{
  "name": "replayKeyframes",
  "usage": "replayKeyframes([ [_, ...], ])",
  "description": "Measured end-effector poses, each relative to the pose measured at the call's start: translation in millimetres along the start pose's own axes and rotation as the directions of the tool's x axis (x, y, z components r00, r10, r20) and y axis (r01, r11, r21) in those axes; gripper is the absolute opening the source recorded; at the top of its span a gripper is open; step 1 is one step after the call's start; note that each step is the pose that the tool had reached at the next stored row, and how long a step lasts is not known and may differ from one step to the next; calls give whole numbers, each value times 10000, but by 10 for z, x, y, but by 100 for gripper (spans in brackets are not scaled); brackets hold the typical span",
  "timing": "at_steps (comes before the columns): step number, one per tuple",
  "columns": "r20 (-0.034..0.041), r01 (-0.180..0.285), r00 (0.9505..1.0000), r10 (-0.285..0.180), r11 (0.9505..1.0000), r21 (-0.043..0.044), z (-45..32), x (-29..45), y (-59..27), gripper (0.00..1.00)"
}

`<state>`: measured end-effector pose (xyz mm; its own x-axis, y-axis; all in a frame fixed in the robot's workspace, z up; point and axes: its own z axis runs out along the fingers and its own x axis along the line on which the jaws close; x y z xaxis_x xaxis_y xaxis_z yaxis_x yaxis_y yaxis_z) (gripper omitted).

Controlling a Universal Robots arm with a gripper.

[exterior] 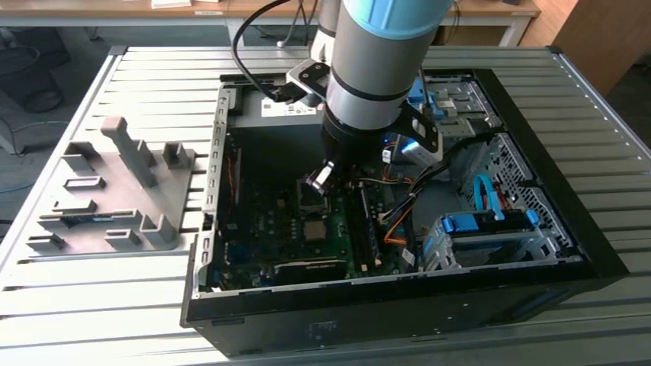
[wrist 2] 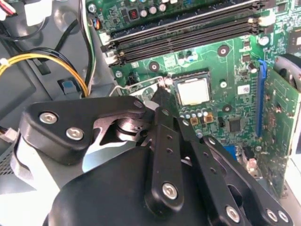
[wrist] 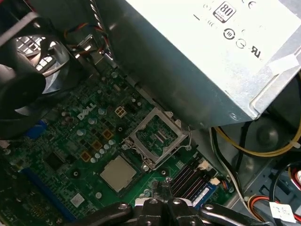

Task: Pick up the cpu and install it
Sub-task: 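Close the cpu cover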

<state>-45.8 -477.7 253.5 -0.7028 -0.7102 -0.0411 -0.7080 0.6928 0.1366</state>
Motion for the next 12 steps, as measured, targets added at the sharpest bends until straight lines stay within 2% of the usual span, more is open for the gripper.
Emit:
replayKeyframes([
  [7,9,165,9999,-164,9999,-35,36,-53,49,10],
  [12,165,305,9994,-302,9993,-204,53,-71,66,10],
])
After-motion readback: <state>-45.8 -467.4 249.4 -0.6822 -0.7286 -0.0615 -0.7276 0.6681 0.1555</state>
